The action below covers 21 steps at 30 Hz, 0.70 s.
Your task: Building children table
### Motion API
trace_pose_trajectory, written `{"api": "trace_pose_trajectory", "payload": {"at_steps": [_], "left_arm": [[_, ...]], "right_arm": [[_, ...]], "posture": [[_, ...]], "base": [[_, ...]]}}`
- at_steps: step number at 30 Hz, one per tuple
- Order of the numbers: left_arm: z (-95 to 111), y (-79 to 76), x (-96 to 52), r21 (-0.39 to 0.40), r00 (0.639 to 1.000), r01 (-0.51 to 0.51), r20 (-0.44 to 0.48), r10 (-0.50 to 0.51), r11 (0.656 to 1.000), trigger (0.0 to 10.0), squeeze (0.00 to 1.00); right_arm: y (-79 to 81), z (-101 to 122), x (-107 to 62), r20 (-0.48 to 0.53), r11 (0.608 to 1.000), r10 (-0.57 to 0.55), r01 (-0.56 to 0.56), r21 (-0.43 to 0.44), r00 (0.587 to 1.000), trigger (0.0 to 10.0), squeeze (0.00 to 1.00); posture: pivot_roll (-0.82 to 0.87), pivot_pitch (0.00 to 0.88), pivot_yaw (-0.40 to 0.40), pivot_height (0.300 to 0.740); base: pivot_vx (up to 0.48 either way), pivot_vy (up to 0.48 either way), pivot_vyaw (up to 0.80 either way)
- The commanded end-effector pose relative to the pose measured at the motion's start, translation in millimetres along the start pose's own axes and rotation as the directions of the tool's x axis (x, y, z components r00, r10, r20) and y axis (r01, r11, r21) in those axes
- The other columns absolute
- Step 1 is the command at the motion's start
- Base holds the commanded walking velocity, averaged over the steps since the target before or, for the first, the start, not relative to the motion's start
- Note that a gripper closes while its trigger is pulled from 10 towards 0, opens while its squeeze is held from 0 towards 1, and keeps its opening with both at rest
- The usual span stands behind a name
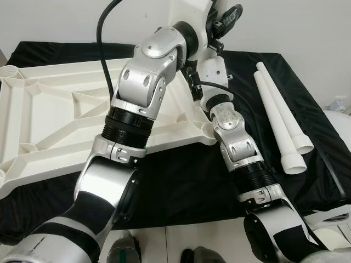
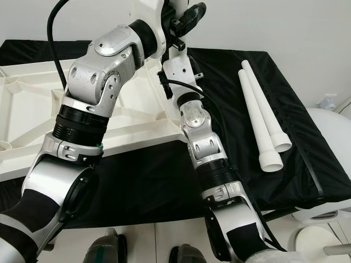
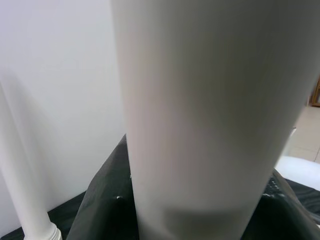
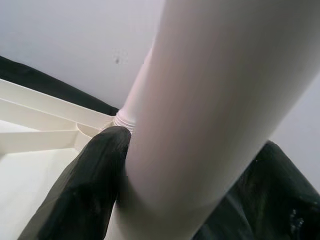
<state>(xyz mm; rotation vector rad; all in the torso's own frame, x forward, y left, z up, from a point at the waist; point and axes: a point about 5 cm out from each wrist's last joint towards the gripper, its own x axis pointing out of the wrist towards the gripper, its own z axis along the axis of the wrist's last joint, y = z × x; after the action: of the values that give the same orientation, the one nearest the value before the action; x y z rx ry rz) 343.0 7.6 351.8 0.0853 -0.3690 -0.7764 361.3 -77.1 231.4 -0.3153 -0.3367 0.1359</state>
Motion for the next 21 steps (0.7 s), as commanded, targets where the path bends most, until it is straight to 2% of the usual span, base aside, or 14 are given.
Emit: {"api": "trace_pose_trajectory", "payload": {"at_steps": [1, 10, 11, 13, 16, 17, 21], "left_arm": [[2.5, 3.0, 0.0, -0.002, 0.991, -0.136, 0.008, 0.136, 0.991, 10.0, 0.0], [4.8, 1.3, 0.6, -0.002, 0.991, -0.132, 0.016, 0.132, 0.991, 10.0, 0.0], [5.3, 1.2, 0.7, 0.0, 0.991, -0.133, 0.018, 0.133, 0.991, 10.0, 0.0], [5.5, 1.2, 0.7, 0.001, 0.991, -0.133, 0.019, 0.133, 0.991, 10.0, 0.0], [5.9, 1.4, 0.7, 0.002, 0.991, -0.134, 0.02, 0.134, 0.991, 10.0, 0.0], [5.9, 1.8, 0.7, 0.003, 0.991, -0.135, 0.02, 0.134, 0.991, 10.0, 0.0], [6.3, 2.9, 0.6, 0.005, 0.991, -0.135, 0.022, 0.135, 0.991, 10.0, 0.0]], "right_arm": [[-4.2, -2.3, 0.5, -0.016, 0.999, -0.029, 0.029, -0.019, 0.999, 10.0, 0.0], [-4.5, -7.1, -0.4, -0.048, 0.999, -0.05, 0.05, 0.015, 0.998, 10.0, 0.0], [-5.3, -8.7, -0.3, -0.064, 0.997, -0.064, 0.066, 0.031, 0.996, 5.0, 0.0], [-6.1, -9.1, -0.3, -0.065, 0.997, -0.073, 0.075, 0.02, 0.995, 4.7, 0.0], [-6.2, -10.6, -0.3, -0.082, 0.995, -0.084, 0.087, 0.039, 0.993, 4.9, 0.0], [-6.3, -10.5, -0.3, -0.082, 0.995, -0.087, 0.09, 0.038, 0.993, 4.0, 0.0], [-6.5, -11.2, -0.1, -0.088, 0.994, -0.094, 0.099, 0.053, 0.992, 4.1, 0.0]], "posture": [[0.05, 0.025, -0.084, 0.74], [0.05, 0.026, -0.085, 0.74], [0.05, 0.026, -0.085, 0.74], [0.05, 0.026, -0.085, 0.74], [0.05, 0.029, -0.084, 0.74], [0.05, 0.03, -0.085, 0.74], [0.05, 0.029, -0.085, 0.74]], "base": [[0.0, 0.0, 0.0], [0.0, 0.0, 0.0], [0.0, 0.0, 0.0], [0.0, 0.0, 0.0], [0.0, 0.0, 0.0], [0.0, 0.0, 0.0], [0.0, 0.0, 0.0]]}}
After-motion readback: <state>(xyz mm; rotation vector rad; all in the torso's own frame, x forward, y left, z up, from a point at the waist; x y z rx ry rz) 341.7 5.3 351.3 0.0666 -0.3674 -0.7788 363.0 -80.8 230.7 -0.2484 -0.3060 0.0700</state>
